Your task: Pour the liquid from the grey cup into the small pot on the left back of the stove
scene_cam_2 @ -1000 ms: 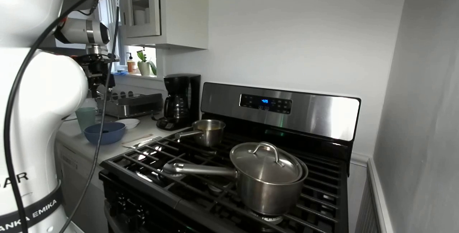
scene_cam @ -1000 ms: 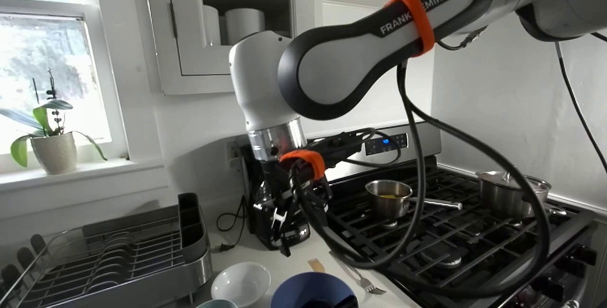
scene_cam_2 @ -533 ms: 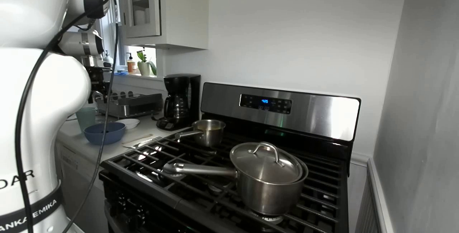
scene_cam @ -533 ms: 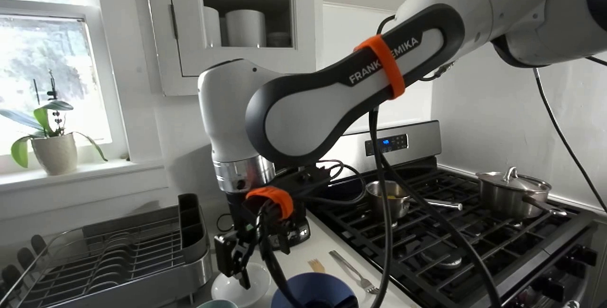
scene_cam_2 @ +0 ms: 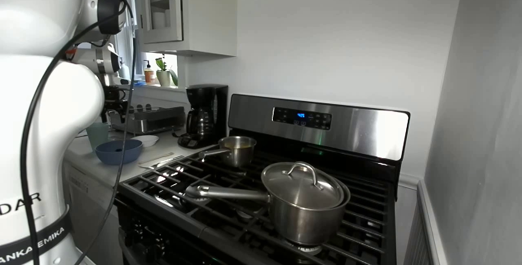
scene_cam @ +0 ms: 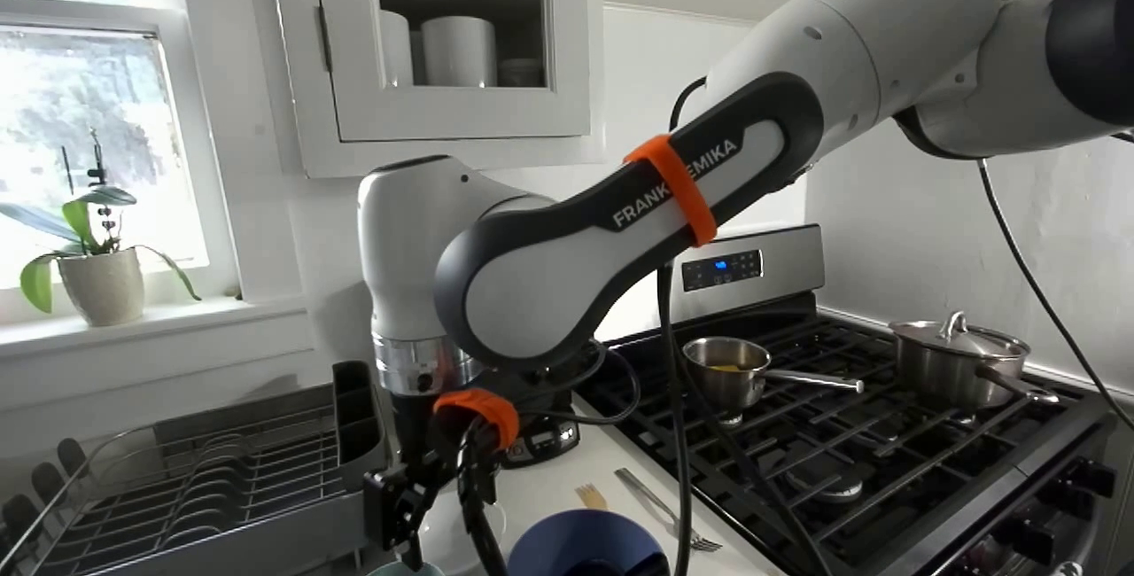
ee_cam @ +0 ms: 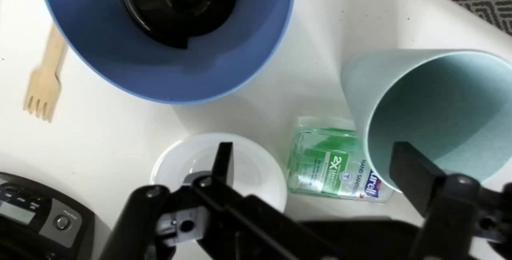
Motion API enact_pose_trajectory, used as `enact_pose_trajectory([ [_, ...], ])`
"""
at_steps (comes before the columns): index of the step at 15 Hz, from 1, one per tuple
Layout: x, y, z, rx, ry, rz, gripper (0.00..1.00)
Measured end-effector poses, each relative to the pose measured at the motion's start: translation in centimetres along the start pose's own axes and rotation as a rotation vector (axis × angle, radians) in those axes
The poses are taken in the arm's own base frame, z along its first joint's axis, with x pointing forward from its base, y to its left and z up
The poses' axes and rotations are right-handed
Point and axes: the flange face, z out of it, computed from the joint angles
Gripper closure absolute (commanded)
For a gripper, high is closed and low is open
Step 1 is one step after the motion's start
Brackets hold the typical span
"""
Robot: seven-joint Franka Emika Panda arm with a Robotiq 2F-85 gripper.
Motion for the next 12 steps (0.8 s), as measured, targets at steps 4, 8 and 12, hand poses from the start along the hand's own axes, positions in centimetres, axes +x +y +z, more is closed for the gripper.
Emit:
enact_pose_trajectory([
  [4, 0.5, -0.5, 1.5, 0.027, 0.004, -0.032, 0.5],
  [8, 0.8, -0.7, 2.2, 0.046, -0.009, -0.044, 0.77],
  [12, 0.9, -0.9, 2.2, 0.08, -0.026, -0.059, 0.96],
])
